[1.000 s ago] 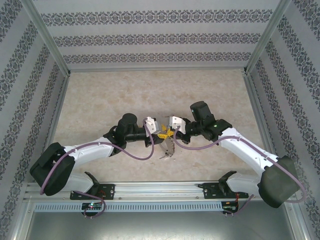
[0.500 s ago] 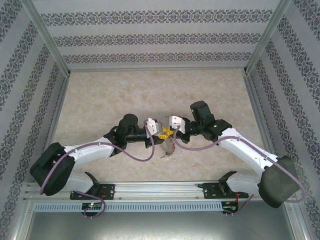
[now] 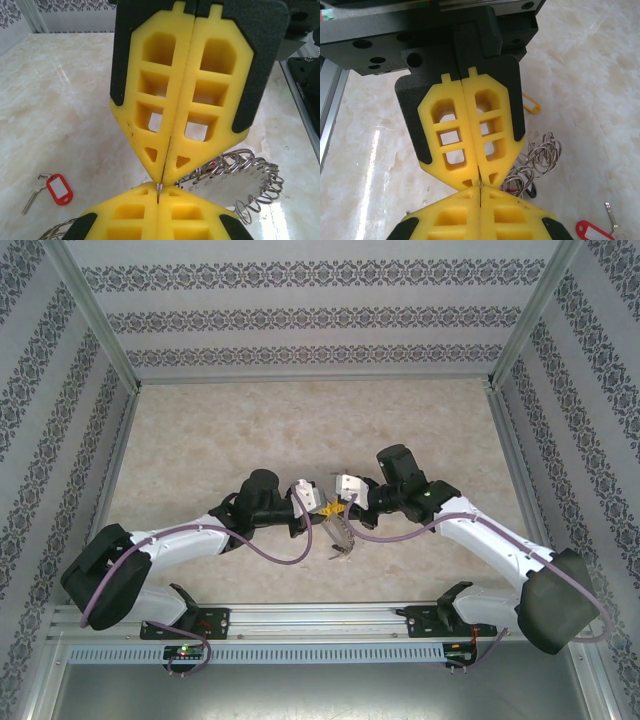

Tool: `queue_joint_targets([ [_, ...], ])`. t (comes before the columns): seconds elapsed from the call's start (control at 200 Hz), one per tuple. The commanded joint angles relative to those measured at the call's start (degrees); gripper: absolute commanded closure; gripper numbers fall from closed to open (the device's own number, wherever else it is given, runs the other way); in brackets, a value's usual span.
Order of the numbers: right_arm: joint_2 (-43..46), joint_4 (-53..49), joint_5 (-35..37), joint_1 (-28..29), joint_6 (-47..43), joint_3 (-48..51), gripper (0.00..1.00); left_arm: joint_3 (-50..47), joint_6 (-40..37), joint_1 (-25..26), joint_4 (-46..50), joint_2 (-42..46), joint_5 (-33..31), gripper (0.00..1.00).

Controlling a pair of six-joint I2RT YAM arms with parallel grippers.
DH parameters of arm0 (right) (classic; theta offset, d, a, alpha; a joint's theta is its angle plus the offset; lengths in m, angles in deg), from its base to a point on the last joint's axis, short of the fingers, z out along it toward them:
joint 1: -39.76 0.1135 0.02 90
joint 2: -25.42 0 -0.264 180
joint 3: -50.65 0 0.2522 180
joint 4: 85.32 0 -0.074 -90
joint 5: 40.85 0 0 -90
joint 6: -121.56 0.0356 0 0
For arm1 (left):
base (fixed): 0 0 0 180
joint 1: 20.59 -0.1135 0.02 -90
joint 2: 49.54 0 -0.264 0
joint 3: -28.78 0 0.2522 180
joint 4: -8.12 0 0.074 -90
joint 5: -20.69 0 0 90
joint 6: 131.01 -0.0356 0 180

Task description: Put the keys on the keyring

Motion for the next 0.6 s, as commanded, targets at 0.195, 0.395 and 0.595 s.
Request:
queue_joint_targets([
  [0.195,0.46,-0.51,-9.87,-1.35,-1.56,-1.75,0.86,-2.34,-1.31,0.62,-3.91,1.86,0.14,1.00],
  [0.395,2.46,-9.12,-16.46,-7.28,-5.80,-3.89,0.72,-2.64,-2.93,0.54,-3.32,6.35,0.50,1.00],
  [0.595,5.62,-4.76,-15.28,-8.87,-4.80,-0.70,0.64,-1.12,-5.64,0.58,0.37,11.27,2.52,1.00],
])
